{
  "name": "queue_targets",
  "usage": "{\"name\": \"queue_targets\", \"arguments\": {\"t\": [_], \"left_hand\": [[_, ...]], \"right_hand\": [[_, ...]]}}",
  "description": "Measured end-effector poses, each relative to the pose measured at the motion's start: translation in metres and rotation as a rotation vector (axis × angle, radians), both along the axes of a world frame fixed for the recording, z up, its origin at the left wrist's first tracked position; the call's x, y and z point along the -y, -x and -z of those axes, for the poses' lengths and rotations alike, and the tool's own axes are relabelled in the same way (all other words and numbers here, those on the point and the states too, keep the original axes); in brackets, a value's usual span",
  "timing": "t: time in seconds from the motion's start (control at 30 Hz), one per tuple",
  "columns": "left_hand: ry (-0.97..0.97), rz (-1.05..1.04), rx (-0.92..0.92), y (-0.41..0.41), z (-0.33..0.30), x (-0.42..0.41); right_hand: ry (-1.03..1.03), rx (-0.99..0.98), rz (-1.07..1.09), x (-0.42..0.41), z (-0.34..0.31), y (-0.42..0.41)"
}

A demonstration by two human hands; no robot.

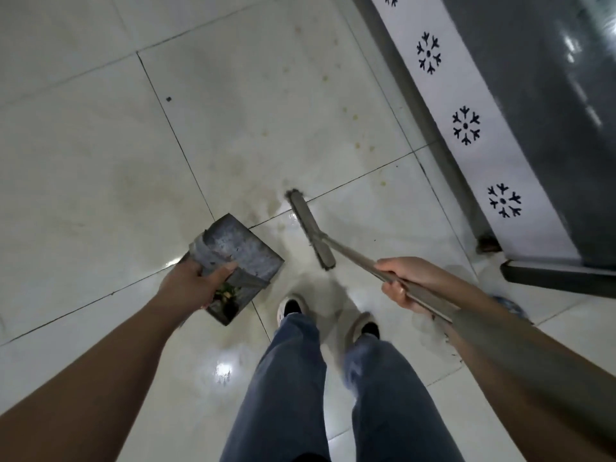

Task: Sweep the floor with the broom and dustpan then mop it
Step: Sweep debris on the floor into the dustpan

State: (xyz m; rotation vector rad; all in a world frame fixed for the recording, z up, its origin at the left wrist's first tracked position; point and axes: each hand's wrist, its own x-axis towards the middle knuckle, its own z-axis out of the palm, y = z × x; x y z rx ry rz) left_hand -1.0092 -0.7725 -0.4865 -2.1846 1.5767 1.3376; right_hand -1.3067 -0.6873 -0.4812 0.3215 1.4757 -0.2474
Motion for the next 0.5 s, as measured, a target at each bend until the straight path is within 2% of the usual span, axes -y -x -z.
{"name": "queue_targets", "arguments": {"t": [0.23, 0.4, 0.5], "left_hand": [[-0.001, 0.064, 0.032, 0.063, -0.012, 0.010], [-0.101, 0.122, 0.036, 0.119, -0.012, -0.009], [-0.159, 0.164, 0.013, 0.151, -0.002, -0.022]], "right_hand": [[0.083, -0.281, -0.054, -0.008, -0.016, 0.106], [0.097, -0.338, 0.055, 0.014, 0.003, 0.189], [0.085, -0.343, 0.026, 0.029, 0.022, 0.218]]}}
